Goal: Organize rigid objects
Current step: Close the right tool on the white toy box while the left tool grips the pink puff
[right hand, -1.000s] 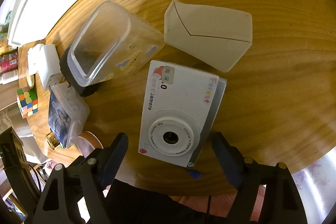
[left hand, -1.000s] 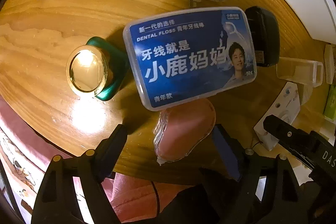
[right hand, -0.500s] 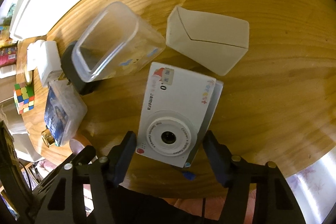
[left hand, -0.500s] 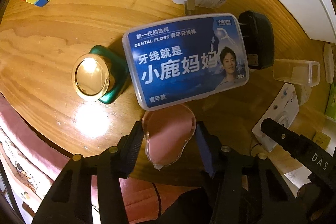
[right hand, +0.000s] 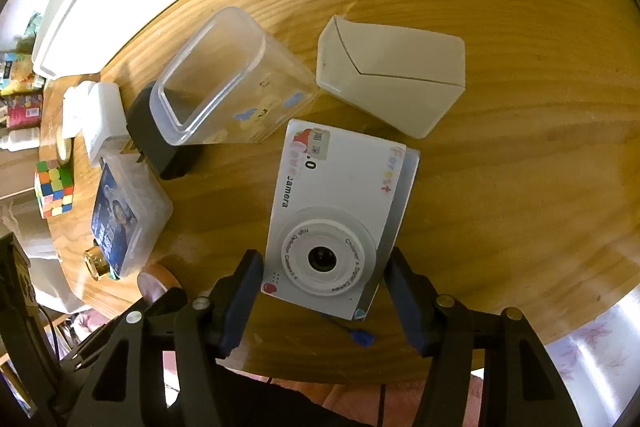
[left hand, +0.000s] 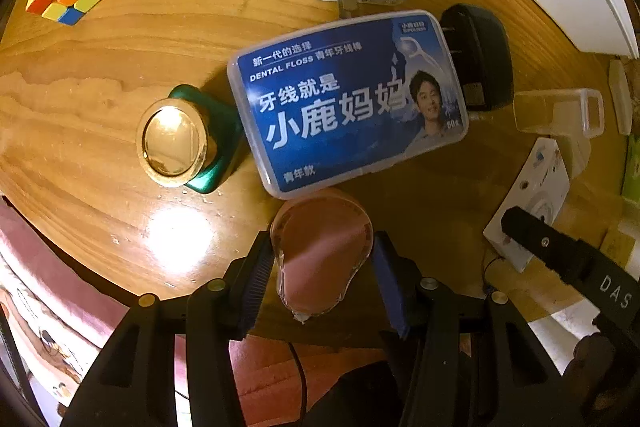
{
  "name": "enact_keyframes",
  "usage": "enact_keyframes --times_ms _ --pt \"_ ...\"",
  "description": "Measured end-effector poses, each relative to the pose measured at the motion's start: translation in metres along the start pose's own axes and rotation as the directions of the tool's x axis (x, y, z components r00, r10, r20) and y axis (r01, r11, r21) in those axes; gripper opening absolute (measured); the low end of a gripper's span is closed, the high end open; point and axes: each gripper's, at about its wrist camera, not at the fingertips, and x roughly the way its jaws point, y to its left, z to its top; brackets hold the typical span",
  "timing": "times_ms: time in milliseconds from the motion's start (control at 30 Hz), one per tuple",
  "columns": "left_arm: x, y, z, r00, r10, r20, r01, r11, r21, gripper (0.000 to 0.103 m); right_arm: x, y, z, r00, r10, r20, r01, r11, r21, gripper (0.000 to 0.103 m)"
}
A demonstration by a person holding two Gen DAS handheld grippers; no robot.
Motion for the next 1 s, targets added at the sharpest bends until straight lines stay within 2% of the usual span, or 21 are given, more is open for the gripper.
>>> enact_keyframes --times_ms 300,600,733,900,933,967,1000 --pt "-0.022 -0.007 -0.019 0.999 0.002 0.034 -0.005 0.996 0.089 0.053 -0.004 -0.004 -0.027 0.998 0.038 0.046 -0.04 0.998 0.046 0.062" --pt "-0.056 -0.013 -0.038 0.994 -0.018 0.111 -0.002 0.983 0.184 0.053 -0.023 -0.009 -0.058 0.99 0.067 0.127 -0.077 0.994 0.077 0.061" --pt "-0.079 -0.013 -0.043 0.984 -0.029 0.174 -0.013 0.972 0.235 0.053 -0.037 -0.009 -0.071 0.979 0.063 0.196 -0.078 0.995 0.068 0.061" --pt "-0.106 -0.018 -0.052 0.964 -0.061 0.259 -0.02 0.954 0.299 0.053 -0.059 -0.014 -0.065 0.953 0.058 0.297 -0.075 0.996 0.045 0.058" --pt "-0.11 -0.02 -0.053 0.959 -0.067 0.276 -0.023 0.95 0.312 0.053 -0.062 -0.012 -0.066 0.945 0.063 0.322 -0.081 0.996 0.041 0.038" --pt "-0.117 -0.022 -0.055 0.952 -0.075 0.298 -0.028 0.944 0.328 0.053 -0.065 -0.011 -0.067 0.938 0.083 0.337 -0.099 0.995 0.031 0.012" --pt "-0.12 -0.023 -0.056 0.946 -0.081 0.313 -0.031 0.941 0.338 0.053 -0.069 -0.011 -0.069 0.931 0.108 0.349 -0.122 0.992 0.019 0.009"
